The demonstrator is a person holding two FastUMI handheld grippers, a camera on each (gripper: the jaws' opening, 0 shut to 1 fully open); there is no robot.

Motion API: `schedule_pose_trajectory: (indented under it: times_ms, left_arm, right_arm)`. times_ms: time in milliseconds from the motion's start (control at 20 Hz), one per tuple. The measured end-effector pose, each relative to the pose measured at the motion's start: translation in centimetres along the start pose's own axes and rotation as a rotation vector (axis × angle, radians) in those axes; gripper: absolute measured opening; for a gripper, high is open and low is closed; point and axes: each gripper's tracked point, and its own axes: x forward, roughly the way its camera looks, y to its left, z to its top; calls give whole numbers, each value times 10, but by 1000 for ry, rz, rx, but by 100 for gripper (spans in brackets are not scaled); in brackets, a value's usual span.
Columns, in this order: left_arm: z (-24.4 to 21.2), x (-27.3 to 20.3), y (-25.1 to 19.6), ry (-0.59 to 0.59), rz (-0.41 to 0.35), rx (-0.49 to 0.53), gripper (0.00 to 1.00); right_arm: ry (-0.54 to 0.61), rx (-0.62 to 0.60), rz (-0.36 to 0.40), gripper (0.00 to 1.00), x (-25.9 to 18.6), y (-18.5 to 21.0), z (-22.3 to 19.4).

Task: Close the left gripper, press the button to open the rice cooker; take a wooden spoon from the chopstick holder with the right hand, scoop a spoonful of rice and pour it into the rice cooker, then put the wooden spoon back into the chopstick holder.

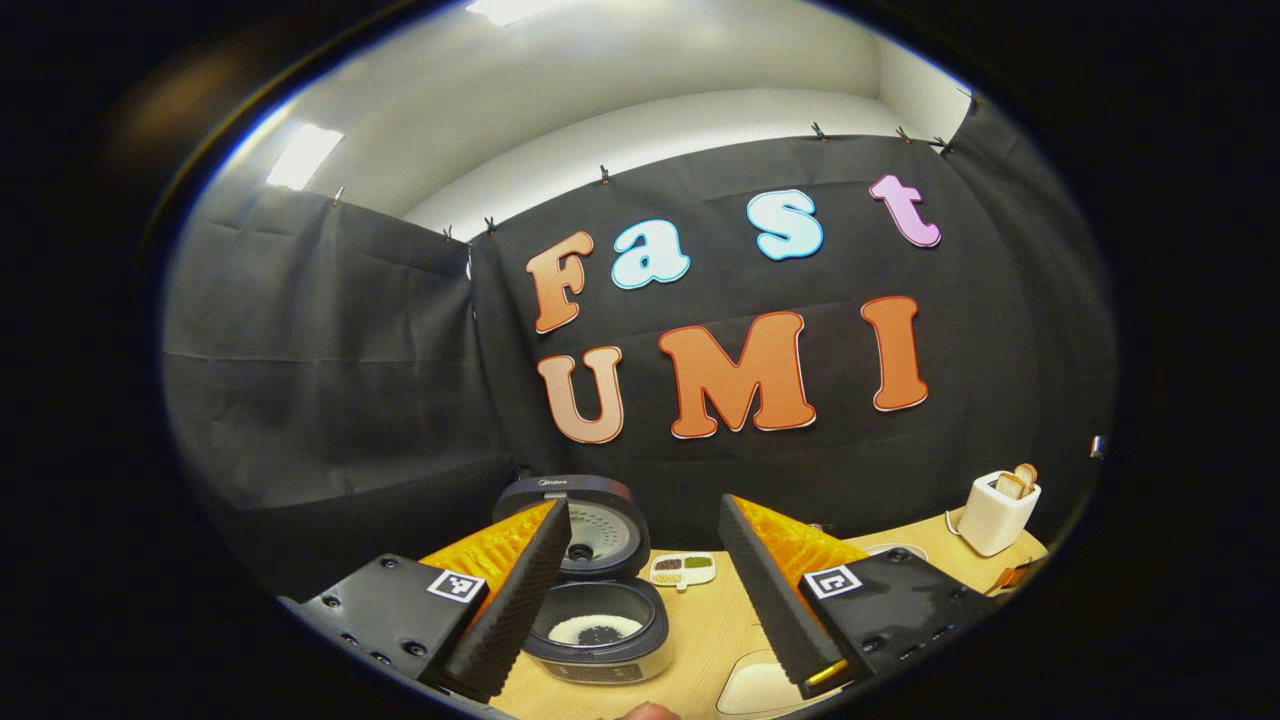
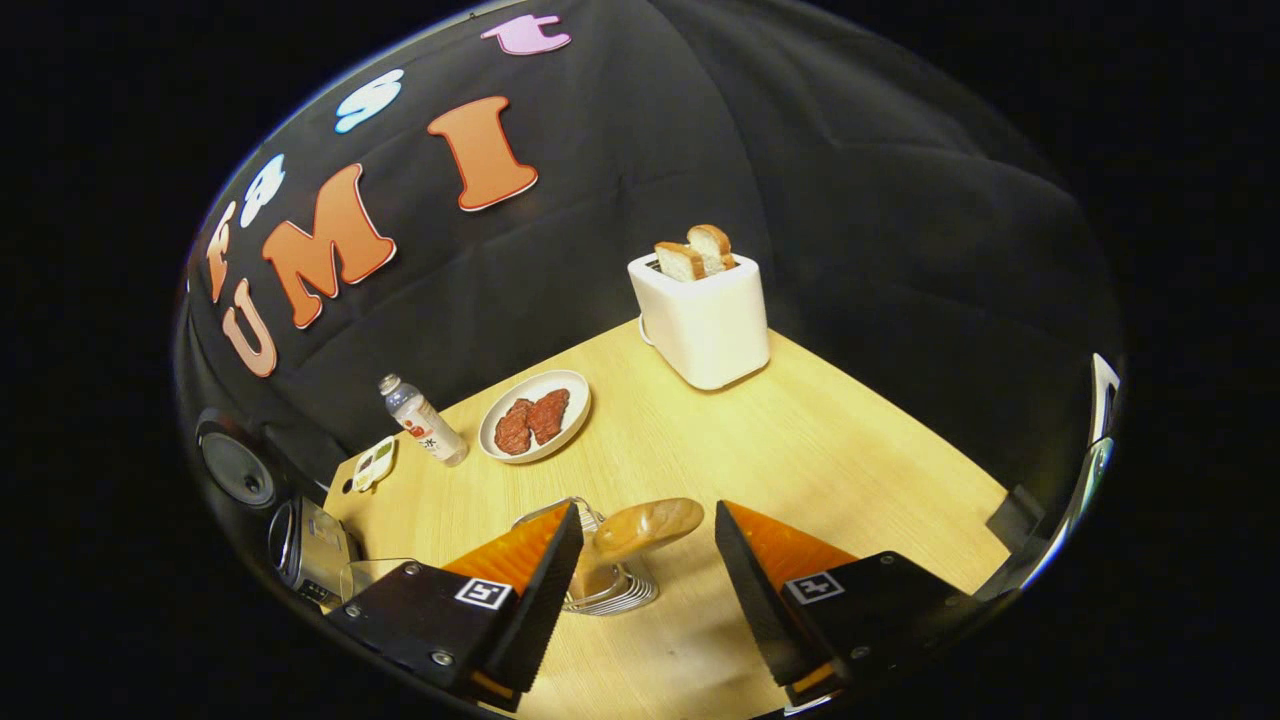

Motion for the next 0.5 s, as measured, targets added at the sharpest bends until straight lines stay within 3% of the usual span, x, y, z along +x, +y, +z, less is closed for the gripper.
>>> schedule_pose_trajectory:
  times_ms: [250,300,500]
  left_arm:
    - [-6,-4,11,30,17,1,97]
    - [-7,-5,12,34,18,3,97]
    - [-11,-10,13,43,13,11,97]
  right_arm:
    - [-23,-72,13,56,12,10,-1]
    - [-21,-73,23,47,13,12,-2]
    - [-14,-33,60,33,21,19,5]
